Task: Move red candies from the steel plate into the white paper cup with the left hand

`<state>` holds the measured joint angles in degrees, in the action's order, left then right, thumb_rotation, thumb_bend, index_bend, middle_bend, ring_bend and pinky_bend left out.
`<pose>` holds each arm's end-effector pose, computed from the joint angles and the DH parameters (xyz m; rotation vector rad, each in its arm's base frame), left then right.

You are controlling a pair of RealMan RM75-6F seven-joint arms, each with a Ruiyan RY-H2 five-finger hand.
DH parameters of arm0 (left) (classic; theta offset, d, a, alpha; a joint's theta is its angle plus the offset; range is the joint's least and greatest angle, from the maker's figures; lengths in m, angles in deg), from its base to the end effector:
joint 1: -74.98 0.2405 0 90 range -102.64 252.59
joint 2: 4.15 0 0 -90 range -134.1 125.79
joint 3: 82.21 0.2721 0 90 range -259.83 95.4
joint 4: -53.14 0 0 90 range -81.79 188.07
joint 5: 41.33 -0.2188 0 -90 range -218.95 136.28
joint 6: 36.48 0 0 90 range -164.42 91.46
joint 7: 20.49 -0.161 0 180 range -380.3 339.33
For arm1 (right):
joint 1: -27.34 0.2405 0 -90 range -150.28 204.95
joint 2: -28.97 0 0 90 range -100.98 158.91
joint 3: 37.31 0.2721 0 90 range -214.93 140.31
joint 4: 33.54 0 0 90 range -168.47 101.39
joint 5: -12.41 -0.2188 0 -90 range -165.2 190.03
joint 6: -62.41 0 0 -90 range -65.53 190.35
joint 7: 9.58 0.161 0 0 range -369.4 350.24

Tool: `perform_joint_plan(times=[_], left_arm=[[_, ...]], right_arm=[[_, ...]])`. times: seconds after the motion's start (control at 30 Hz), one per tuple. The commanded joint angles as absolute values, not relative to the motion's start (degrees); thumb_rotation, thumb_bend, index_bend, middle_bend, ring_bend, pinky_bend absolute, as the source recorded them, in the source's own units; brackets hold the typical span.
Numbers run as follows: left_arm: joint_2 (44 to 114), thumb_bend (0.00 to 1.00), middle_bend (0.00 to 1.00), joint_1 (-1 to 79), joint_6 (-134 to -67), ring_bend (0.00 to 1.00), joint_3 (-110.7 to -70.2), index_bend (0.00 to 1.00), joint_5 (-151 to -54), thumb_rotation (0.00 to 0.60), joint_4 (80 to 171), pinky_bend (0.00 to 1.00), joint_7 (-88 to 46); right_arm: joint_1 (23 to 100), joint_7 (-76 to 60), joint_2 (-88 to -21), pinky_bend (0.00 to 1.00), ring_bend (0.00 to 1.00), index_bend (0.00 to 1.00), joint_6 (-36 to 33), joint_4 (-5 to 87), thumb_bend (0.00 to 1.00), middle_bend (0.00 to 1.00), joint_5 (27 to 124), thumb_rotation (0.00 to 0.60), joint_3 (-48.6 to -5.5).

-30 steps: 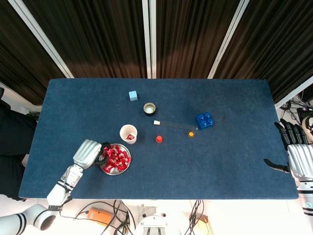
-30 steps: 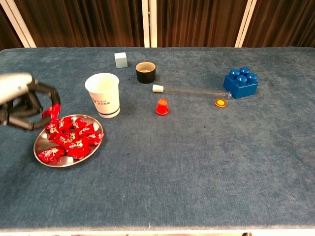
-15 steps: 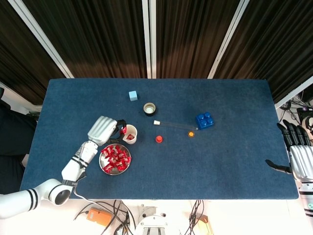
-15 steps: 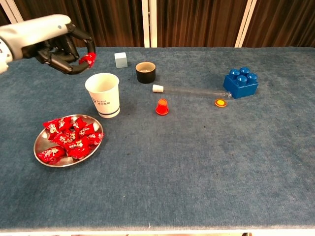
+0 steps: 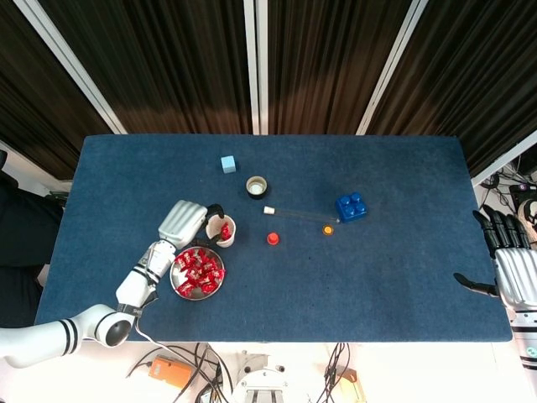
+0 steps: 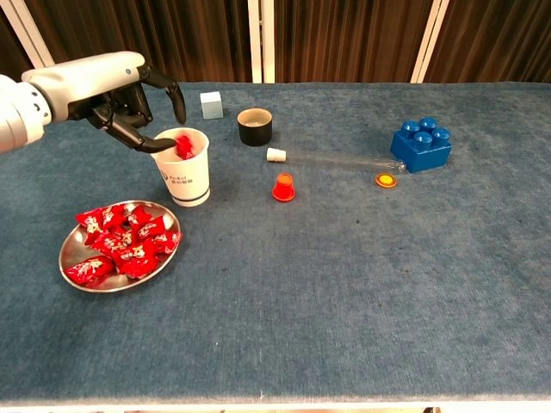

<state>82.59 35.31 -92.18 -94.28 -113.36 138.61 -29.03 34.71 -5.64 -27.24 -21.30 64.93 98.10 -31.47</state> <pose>-0.1515 0.3693 -0.0120 -1.8376 -1.0150 -1.0971 -0.3023 -0.2233 0.1978 1.3859 -0.8831 0.9957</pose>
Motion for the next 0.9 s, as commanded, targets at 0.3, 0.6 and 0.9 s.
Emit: perform_joint_plan(times=[0.3,0.6,0.9], left_arm=[[78.12,0.18,0.98,41.31,-104.57,0.92,-91.38,0.34,-121.66,0.575,143.69,0.83,-25.06],[73.48,0.24,0.98,47.45,-109.76,0.92,-83.44,0.36,-128.53,0.574,143.97,0.83,-27.16],[75.1,0.24,0.97,46.38,-103.01,0.92,-79.46,0.38,-130.28,0.6,136.06,0.83,-36.33]], right_arm=[[34.65,-5.25,-27.13,0.0,0.0,0.0,-21.52,64.86,0.1,0.0,98.2,0.6,-31.37],[34.74,-5.02,-27.22,0.0,0.0,0.0,-21.76,64.69,0.1,0.0,98.7,0.6,-31.32],[34.23,-5.09,-27.15,0.0,0.0,0.0,-22.45,64.93,0.1,0.0,99.05,0.6,-31.62]])
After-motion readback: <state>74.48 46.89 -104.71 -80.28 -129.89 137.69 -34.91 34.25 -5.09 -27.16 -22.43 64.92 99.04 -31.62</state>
